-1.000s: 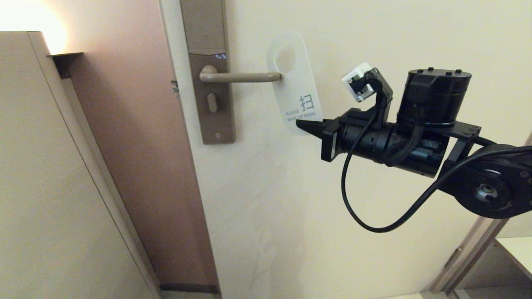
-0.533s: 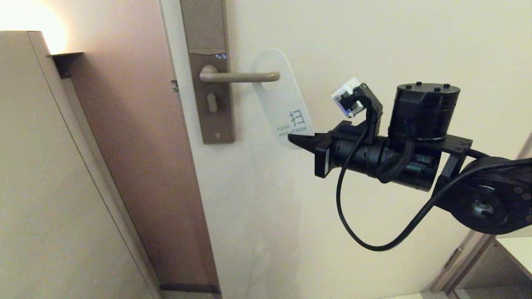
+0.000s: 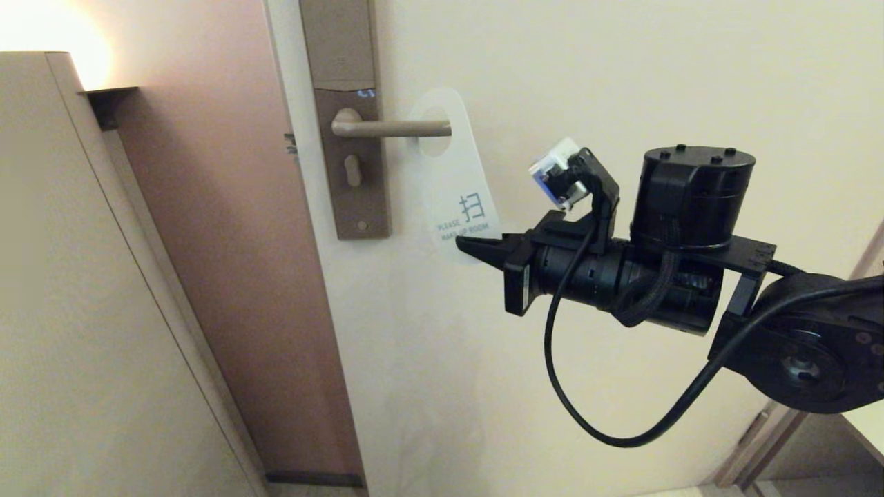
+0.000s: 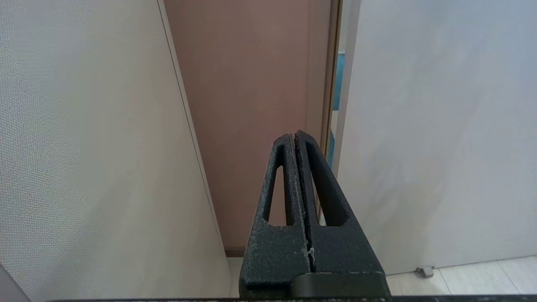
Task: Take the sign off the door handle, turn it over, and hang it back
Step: Hang the sign back with the other side facing out
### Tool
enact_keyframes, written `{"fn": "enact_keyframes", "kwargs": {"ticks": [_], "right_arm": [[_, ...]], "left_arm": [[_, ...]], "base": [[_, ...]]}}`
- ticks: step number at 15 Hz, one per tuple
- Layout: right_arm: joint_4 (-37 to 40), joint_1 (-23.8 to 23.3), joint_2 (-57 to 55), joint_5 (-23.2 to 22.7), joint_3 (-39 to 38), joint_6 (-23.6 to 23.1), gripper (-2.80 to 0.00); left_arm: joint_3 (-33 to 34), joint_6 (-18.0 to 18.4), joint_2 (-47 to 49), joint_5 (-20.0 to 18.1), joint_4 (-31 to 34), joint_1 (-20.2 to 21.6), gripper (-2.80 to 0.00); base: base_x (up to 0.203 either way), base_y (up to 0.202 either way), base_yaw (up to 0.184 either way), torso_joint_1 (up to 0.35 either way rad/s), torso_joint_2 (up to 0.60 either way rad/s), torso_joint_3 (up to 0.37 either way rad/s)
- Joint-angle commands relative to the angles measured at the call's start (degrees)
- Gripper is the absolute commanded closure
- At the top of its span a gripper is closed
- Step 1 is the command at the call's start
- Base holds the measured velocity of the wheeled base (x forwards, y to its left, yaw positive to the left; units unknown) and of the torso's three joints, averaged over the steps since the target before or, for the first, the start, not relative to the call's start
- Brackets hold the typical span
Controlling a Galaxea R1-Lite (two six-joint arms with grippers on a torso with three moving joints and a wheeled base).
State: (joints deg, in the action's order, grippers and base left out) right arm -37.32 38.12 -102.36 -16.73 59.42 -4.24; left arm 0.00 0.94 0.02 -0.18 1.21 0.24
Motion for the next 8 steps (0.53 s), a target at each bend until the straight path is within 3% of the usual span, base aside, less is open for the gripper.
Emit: {"fn": "enact_keyframes", "kwargs": {"ticks": [1,8], "right_arm": [[-1.1,1.4,0.3,-0.1,0.5,-0.1,0.0],[-3.0,6.5,0.1,-0.3,0.5,-6.3,0.0]], "left_arm": [[0.0,0.0,0.0,0.0,0.0,0.0,0.0],[0.0,0.0,0.0,0.0,0.0,0.0,0.0]], "base": [[0.0,0.0,0.0,0.0,0.0,0.0],[0.0,0.0,0.0,0.0,0.0,0.0]]}}
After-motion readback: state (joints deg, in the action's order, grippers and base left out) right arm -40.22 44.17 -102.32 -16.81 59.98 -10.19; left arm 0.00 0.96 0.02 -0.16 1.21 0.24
